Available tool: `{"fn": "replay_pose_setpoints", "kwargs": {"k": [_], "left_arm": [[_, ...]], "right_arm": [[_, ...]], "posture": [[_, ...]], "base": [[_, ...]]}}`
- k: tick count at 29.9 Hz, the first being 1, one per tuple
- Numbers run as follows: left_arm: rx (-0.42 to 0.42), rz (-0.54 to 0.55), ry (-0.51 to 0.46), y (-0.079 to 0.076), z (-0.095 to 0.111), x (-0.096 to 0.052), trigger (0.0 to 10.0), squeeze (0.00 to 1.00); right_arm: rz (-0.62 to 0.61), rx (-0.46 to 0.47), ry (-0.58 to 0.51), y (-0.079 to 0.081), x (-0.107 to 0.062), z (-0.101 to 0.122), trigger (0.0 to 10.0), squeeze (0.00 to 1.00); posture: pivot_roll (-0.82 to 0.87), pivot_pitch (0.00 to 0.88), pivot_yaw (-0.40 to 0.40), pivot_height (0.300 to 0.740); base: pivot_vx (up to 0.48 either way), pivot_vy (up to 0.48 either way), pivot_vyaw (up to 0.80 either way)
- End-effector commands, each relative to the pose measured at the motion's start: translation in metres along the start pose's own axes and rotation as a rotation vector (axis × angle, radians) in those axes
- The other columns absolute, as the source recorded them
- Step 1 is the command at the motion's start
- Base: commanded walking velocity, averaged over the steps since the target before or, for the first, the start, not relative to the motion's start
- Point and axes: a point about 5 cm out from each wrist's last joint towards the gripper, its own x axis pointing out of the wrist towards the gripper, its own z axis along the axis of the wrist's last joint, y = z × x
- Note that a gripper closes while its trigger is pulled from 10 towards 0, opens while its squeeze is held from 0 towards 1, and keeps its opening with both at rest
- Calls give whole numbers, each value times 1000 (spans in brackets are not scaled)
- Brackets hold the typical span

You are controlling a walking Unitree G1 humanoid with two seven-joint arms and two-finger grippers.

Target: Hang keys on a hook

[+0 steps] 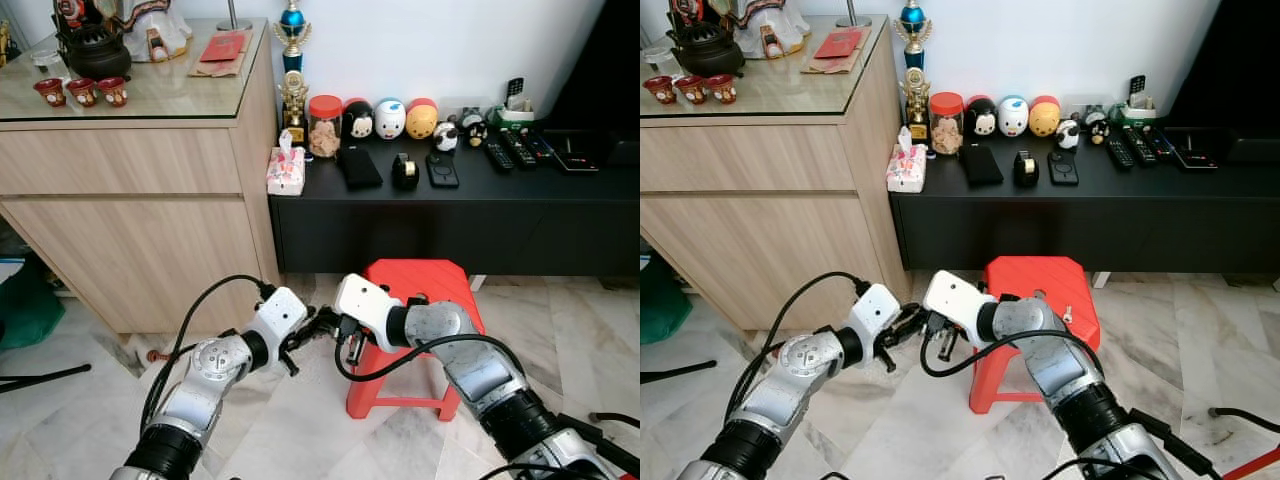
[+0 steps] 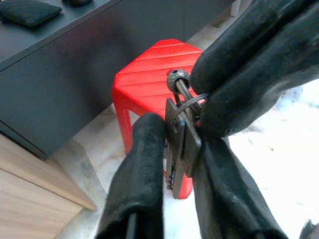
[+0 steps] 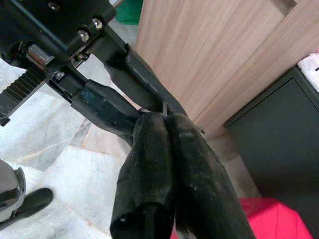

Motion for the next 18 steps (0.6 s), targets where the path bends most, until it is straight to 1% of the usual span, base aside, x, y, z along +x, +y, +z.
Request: {"fn": "replay_pose_setpoints", "kwargs": {"k": [1,18], "left_arm": [[0,-12,-12,-2,1,-1,0,0],[-7,-33,2,-4,-3,-3,0,0]], "right_arm": [[8,-28,-34,-1,1,11,10000,0],[-2,-22,-32,-1,0,10,10000,0]], "posture": [[-78,0,-19,740],[-75,0,-17,740]], "base": [[0,0,0],[0,0,0]]}}
